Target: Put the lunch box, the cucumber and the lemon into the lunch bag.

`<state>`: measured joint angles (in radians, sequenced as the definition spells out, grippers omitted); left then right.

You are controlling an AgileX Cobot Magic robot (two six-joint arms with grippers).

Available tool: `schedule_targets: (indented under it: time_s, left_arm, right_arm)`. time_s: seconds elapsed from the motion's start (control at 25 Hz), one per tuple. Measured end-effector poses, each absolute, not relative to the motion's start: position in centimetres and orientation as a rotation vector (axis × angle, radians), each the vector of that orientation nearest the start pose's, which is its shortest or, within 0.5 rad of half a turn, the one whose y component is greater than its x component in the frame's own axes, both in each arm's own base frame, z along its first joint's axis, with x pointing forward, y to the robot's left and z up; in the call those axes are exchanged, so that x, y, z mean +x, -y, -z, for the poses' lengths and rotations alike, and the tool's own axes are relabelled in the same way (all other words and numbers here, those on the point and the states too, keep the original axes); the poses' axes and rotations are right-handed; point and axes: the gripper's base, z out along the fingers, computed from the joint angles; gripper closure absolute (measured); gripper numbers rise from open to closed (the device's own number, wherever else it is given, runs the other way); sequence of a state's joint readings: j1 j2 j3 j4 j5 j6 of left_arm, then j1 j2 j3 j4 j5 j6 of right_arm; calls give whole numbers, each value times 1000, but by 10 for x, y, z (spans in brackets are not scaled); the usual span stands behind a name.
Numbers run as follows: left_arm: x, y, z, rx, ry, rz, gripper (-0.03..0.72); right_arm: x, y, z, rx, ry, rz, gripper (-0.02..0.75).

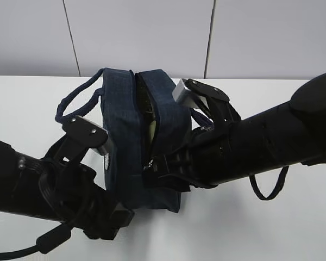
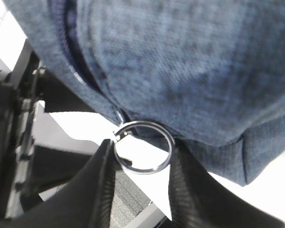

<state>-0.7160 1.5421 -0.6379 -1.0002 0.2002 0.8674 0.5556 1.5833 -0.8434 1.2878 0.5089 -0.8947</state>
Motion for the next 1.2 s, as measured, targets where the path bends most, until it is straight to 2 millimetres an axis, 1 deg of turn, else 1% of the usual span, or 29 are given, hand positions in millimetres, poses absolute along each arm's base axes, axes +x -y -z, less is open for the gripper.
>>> schedule_targets:
  time_s: [0.2, 0.36, 0.44, 0.52, 0.6, 0.68, 0.76, 0.96, 1.2]
  left_arm:
    - [203, 188, -167, 720, -2404, 491, 305]
    - [205, 187, -168, 696, -2392, 474, 331]
    - [205, 187, -168, 691, -2394, 476, 394]
    - [205, 187, -168, 685, -2396, 479, 493]
    - [205, 188, -168, 673, -2400, 485, 614]
    - [205, 188, -168, 660, -2404, 491, 666]
    - [205, 188, -168, 654, -2408, 495, 685]
    - [205, 188, -168, 643, -2414, 504, 692]
    - [204, 189, -168, 643, -2421, 519, 694]
  right_arm:
    - [241, -200, -213, -480, -2446, -1008, 517]
    - [240, -201, -213, -485, -2448, -1018, 517]
    - [240, -201, -213, -486, -2449, -1023, 517]
    - [239, -201, -213, -485, -2451, -1032, 517]
    - [239, -202, -214, -479, -2453, -1054, 517]
    - [238, -203, -214, -469, -2453, -1072, 517]
    - [238, -203, -214, -467, -2455, -1082, 517]
    - [237, -203, -218, -469, -2445, -1091, 517]
    - [233, -200, -232, -478, -2391, -1086, 519]
